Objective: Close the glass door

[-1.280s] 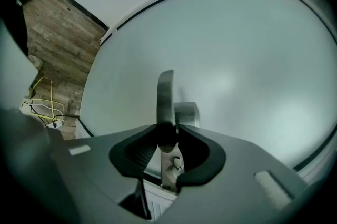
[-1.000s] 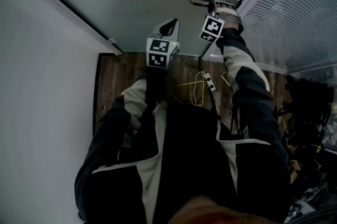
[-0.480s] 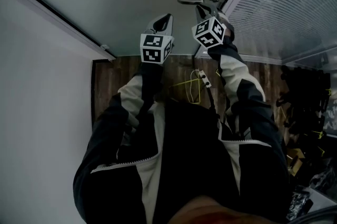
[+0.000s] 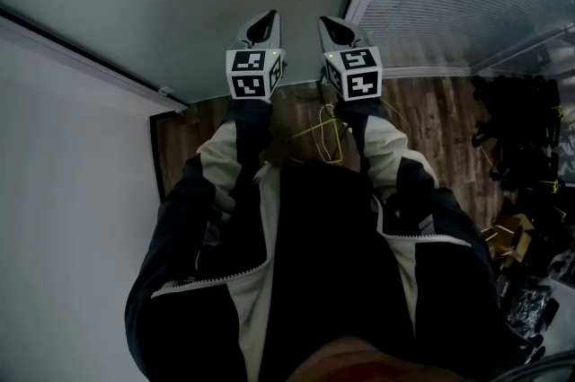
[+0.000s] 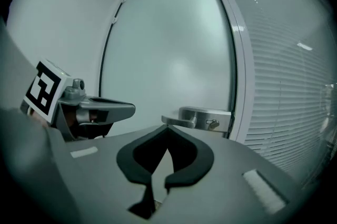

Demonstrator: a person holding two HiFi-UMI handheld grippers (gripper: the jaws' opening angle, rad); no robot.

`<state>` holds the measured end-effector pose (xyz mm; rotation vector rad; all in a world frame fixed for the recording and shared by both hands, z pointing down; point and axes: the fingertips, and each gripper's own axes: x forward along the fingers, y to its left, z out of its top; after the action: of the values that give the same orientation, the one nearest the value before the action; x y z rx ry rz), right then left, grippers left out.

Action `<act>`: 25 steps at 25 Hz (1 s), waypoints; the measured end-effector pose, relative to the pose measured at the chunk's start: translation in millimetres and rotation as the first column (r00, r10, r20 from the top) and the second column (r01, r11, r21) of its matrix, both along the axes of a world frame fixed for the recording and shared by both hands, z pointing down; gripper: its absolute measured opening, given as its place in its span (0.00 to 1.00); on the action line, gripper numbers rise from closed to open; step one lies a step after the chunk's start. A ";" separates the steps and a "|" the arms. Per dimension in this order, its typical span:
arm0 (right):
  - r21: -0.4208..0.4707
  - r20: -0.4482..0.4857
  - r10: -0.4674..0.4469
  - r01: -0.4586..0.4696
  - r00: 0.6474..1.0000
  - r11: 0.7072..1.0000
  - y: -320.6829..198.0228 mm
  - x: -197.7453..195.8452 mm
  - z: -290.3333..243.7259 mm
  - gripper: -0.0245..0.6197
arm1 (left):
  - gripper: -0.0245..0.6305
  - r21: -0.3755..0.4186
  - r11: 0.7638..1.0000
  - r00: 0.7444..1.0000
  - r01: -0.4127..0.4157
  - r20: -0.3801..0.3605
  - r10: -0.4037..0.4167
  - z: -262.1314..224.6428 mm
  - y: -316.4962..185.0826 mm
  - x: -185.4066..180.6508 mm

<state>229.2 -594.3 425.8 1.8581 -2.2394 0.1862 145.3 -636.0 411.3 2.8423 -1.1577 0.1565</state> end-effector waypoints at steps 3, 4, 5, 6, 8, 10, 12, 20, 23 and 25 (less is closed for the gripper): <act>-0.013 0.012 0.034 -0.034 0.999 0.999 2.7 9.9 -0.8 0.04 | 0.04 -0.009 1.000 1.000 -0.021 -0.007 0.021 -0.3 7.3 6.3; -0.012 0.010 0.042 -0.042 0.999 0.999 3.6 11.6 -1.6 0.04 | 0.04 -0.010 1.000 1.000 -0.025 -0.007 0.025 0.7 8.7 6.7; -0.009 0.008 0.049 -0.049 0.999 0.999 4.0 12.3 -2.5 0.04 | 0.04 -0.013 1.000 1.000 -0.027 -0.006 0.027 2.1 8.9 6.2; -0.005 0.005 0.055 -0.055 0.998 0.998 3.9 12.4 -3.3 0.04 | 0.04 -0.016 1.000 1.000 -0.027 -0.005 0.027 3.8 8.5 5.1; 0.000 0.001 0.065 -0.065 0.998 0.998 3.8 12.4 -3.5 0.04 | 0.04 -0.021 0.999 1.000 -0.029 -0.006 0.029 6.5 7.6 3.6; -0.004 -0.002 0.069 -0.069 0.998 0.998 4.4 13.2 -2.5 0.04 | 0.04 -0.023 0.999 0.999 -0.032 -0.007 0.032 6.9 7.4 3.8; -0.008 -0.003 0.069 -0.069 0.998 0.998 5.5 14.3 -3.3 0.04 | 0.04 -0.022 0.999 0.999 -0.032 -0.006 0.032 4.9 7.7 4.2; -0.005 -0.002 0.075 -0.075 0.997 0.997 6.7 14.0 -5.4 0.04 | 0.04 -0.006 0.999 0.999 -0.039 0.000 0.039 0.3 11.7 1.9; -0.002 -0.003 0.073 -0.073 0.997 0.997 7.1 10.4 -4.9 0.04 | 0.04 -0.010 0.999 0.999 -0.038 -0.001 0.038 1.8 11.7 -1.2; 0.000 -0.002 0.069 -0.069 0.998 0.998 7.4 7.8 -4.1 0.04 | 0.04 -0.011 0.999 0.999 -0.039 -0.002 0.039 2.4 12.3 -2.1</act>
<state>237.0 -586.8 421.6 1.9355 -2.1758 0.1966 143.2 -623.8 413.7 2.8559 -1.0977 0.1617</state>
